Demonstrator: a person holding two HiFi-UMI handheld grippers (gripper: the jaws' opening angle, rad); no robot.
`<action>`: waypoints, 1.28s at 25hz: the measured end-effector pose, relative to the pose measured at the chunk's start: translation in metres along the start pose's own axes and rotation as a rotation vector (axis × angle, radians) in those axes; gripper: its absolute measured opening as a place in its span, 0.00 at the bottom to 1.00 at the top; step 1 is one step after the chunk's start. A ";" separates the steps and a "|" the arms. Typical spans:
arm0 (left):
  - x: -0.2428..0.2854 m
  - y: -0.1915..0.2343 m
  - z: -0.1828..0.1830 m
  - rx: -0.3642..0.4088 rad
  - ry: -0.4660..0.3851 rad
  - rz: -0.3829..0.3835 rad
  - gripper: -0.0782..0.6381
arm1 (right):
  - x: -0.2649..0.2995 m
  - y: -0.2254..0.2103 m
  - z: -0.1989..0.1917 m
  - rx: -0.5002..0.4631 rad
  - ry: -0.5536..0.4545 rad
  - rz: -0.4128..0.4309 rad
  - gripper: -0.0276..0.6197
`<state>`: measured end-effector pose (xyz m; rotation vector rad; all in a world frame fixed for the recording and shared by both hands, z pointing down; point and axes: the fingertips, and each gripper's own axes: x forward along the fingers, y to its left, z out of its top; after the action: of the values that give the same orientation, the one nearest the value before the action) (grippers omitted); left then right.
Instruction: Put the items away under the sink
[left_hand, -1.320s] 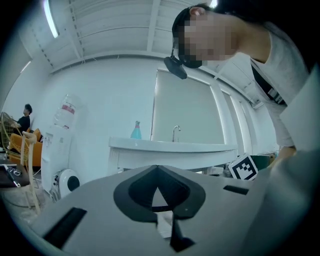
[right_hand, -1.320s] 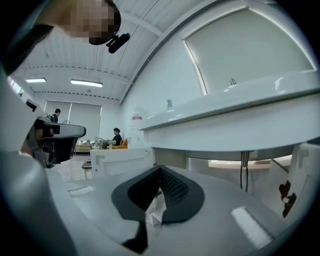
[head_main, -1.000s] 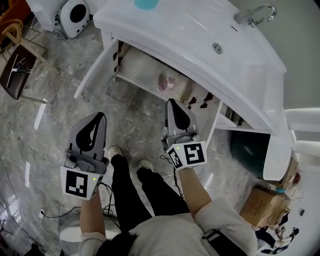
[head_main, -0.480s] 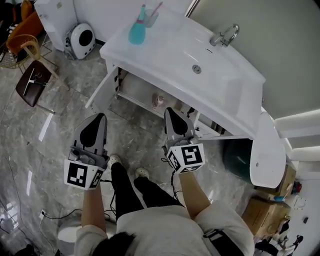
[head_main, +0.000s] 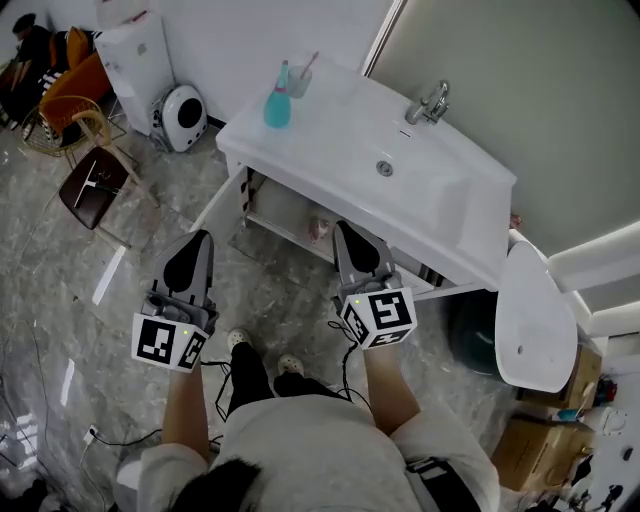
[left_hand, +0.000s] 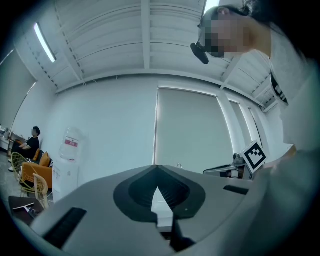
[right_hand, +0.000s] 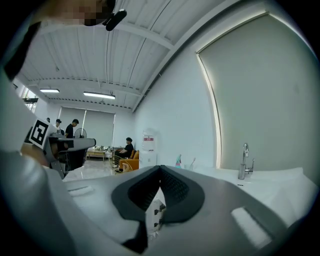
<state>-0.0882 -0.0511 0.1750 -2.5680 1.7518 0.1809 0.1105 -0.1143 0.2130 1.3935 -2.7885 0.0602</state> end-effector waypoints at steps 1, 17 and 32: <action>-0.001 -0.002 0.006 0.004 -0.007 -0.001 0.12 | -0.003 0.000 0.007 -0.002 -0.009 -0.002 0.06; -0.025 -0.044 0.062 0.050 -0.099 0.006 0.12 | -0.058 -0.008 0.061 -0.014 -0.122 -0.033 0.06; -0.039 -0.082 0.066 0.040 -0.133 0.024 0.12 | -0.091 -0.013 0.061 -0.026 -0.124 -0.024 0.06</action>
<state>-0.0312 0.0215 0.1102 -2.4459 1.7219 0.3064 0.1757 -0.0522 0.1491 1.4728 -2.8589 -0.0646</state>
